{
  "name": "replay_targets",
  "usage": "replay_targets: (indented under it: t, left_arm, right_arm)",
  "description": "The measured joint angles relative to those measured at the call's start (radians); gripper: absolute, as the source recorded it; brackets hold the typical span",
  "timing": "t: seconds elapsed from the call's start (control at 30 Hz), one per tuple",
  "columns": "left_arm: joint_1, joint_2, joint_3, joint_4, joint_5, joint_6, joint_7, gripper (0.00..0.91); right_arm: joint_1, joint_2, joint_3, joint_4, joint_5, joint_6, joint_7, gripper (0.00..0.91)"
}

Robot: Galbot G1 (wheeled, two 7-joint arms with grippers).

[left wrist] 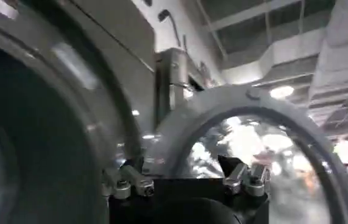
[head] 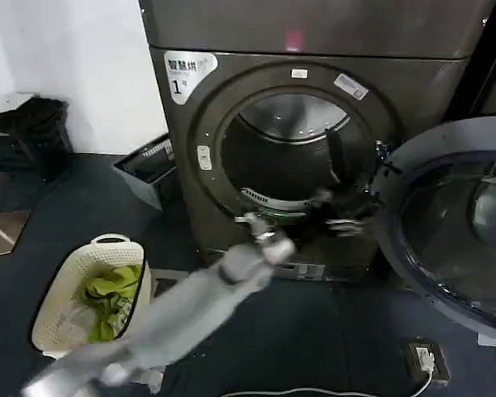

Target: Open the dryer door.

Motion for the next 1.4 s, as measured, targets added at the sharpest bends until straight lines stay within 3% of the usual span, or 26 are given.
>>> replay_targets:
  t: [0.17,0.27,0.43,0.67,0.93,1.07,1.4]
  left_arm:
    - [0.035,0.226,-0.034,-0.129,-0.046,0.032,-0.031,0.907]
    - [0.067,0.368,-0.057,-0.170,-0.041,-0.016,0.025,0.907]
    - [0.141,0.565,-0.112,-0.216,-0.007,-0.021,0.102,0.907]
    - [0.250,0.795,-0.172,-0.210,0.054,-0.003,0.172,0.907]
    - [0.294,1.050,-0.188,-0.136,0.143,0.020,0.357,0.907]
    - [0.306,1.115,-0.214,-0.075,0.234,0.031,0.418,0.907]
    - [0.337,1.218,-0.257,-0.044,0.464,0.079,0.447,0.907]
  right_arm:
    - [0.010,-0.014,0.008,-0.008,-0.021,0.011,-0.002,0.907]
    - [0.029,-0.021,-0.011,-0.017,-0.022,0.008,-0.006,0.907]
    - [0.068,-0.035,-0.054,-0.020,-0.039,0.006,-0.015,0.907]
    - [0.119,-0.053,-0.091,-0.026,-0.096,0.004,-0.021,0.907]
    - [0.140,-0.065,-0.086,-0.032,-0.134,0.019,-0.022,0.907]
    - [0.148,-0.065,-0.096,-0.043,-0.162,0.040,-0.023,0.907]
    - [0.141,-0.062,-0.100,-0.037,-0.163,0.042,-0.028,0.907]
